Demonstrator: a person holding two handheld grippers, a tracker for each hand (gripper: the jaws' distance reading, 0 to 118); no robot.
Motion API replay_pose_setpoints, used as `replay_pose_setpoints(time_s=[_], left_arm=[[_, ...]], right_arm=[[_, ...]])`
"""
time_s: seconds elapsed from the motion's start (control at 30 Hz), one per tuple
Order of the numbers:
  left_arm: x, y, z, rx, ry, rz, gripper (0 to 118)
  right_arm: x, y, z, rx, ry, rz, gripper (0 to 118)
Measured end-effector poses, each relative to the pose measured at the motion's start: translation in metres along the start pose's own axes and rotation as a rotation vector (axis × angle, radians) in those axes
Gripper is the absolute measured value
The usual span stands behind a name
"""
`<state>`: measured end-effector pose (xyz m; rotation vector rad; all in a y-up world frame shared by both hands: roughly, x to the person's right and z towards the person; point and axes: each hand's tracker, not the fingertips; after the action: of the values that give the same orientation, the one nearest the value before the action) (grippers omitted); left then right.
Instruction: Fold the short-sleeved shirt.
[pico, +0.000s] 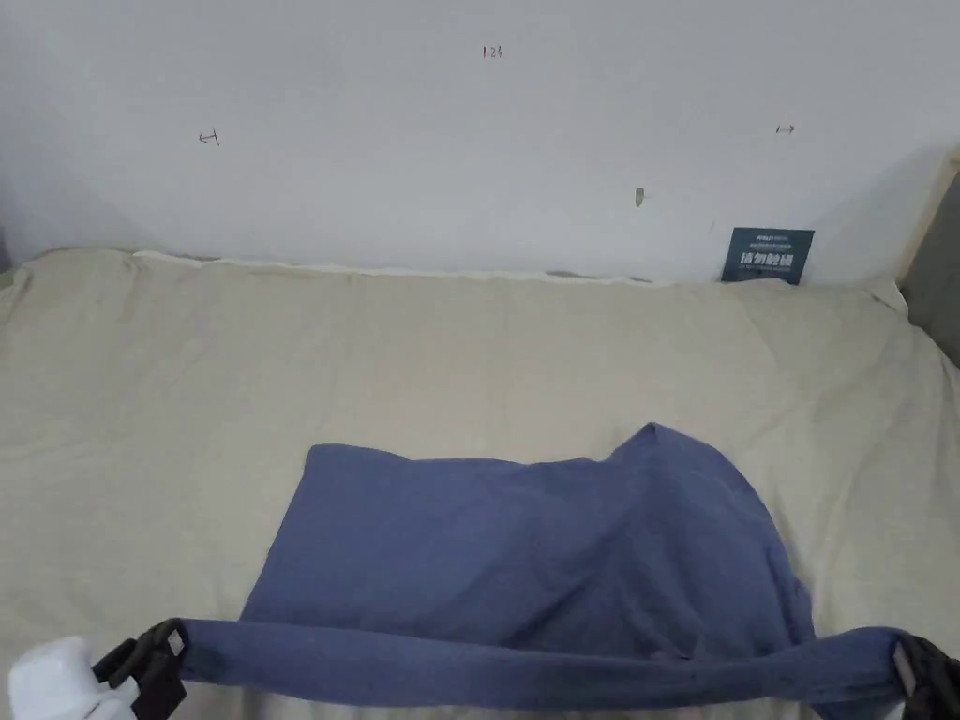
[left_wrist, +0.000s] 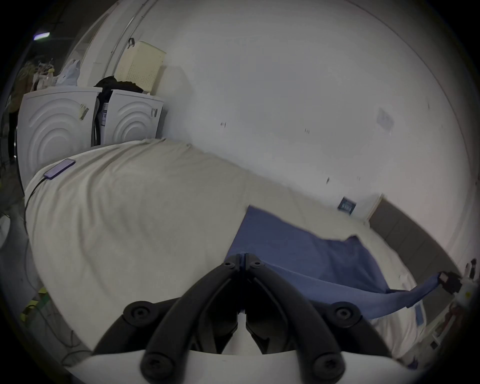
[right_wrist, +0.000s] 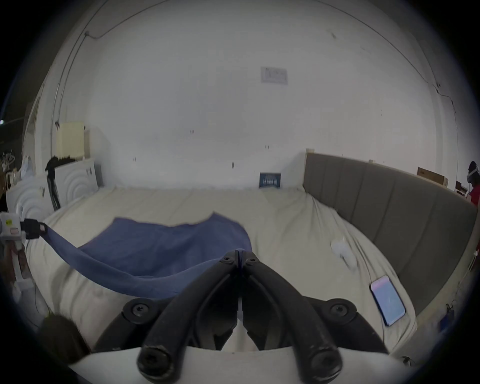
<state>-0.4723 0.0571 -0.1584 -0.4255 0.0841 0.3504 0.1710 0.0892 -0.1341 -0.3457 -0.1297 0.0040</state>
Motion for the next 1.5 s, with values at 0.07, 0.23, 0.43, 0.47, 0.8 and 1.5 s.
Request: replay_pose_setpoints(time_s=[0.07,0.23,0.43,0.47,0.8,1.5], left_arm=[[-0.006,-0.02,0.005,-0.026,0.005,-0.028,3],[-0.014,-0.057,0.011,-0.129,0.074,-0.06,3],[-0.015,-0.078,0.0,-0.255,0.126,-0.141,3],[-0.015,-0.081,-0.001,-0.262,0.136,-0.142,3],[0.022,-0.062,0.063,-0.028,0.328,-0.216,118],[0.036,-0.012,0.109,0.102,0.059,-0.229,0]], right_arm=[[-0.001,-0.027,0.001,-0.039,0.004,0.01,0],[0.003,-0.076,0.001,-0.165,-0.022,-0.065,0],[0.019,-0.121,-0.007,-0.316,-0.035,-0.097,0],[0.02,-0.128,-0.009,-0.327,-0.019,-0.094,0],[0.008,-0.068,0.032,-0.094,-0.06,-0.092,108],[-0.061,0.03,0.08,0.19,0.11,0.005,0]])
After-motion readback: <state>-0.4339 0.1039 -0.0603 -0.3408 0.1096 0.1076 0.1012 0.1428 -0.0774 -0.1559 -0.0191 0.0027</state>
